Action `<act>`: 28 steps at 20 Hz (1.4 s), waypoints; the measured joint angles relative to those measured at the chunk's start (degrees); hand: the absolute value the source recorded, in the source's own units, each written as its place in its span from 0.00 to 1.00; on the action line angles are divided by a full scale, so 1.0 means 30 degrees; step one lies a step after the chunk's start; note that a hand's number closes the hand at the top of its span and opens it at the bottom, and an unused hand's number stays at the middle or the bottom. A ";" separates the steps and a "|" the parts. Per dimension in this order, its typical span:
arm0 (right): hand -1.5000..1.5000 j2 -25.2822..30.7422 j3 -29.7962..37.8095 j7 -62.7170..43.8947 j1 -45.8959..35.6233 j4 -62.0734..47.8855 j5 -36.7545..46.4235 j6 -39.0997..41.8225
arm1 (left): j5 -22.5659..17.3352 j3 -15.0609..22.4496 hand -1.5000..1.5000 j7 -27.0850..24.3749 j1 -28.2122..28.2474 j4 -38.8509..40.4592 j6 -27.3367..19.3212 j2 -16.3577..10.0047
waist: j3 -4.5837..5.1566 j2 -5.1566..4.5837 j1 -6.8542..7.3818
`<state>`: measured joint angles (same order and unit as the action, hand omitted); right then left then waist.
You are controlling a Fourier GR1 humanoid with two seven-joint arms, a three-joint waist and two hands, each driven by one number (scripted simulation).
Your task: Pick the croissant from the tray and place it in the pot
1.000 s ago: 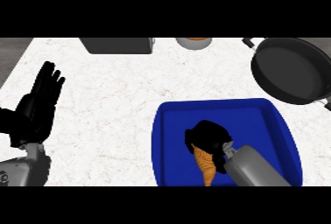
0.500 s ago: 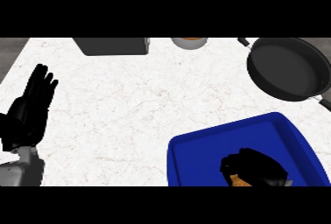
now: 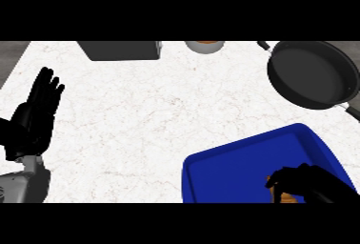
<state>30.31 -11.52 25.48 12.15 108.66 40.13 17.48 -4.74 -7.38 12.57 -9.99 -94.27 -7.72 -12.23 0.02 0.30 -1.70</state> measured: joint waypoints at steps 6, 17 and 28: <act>1.00 -0.1227 0.4691 -0.1372 -0.0121 0.2337 -0.4557 -0.0376 | -0.0231 -0.0250 0.50 0.0189 0.0127 -0.0194 0.0145 -0.0152 | 0.0005 -0.0004 0.0088; 1.00 0.0340 1.1030 -0.4235 -0.5351 -0.1600 -0.9895 0.1081 | 0.0105 0.0003 0.50 -0.0114 -0.0945 0.0850 0.0222 0.0135 | -0.0001 -0.0117 0.0577; 1.00 0.0984 1.0754 -0.2941 -1.1450 -1.1291 -0.9032 0.0478 | 0.0120 0.0040 0.50 0.0162 -0.0824 0.0370 0.0523 0.0207 | -0.0013 -0.0162 0.0835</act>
<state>33.26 20.74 16.66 -22.20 74.79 13.04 18.92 -4.38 -7.26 13.06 -12.46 -93.16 -6.16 -11.61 -0.02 -0.19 0.81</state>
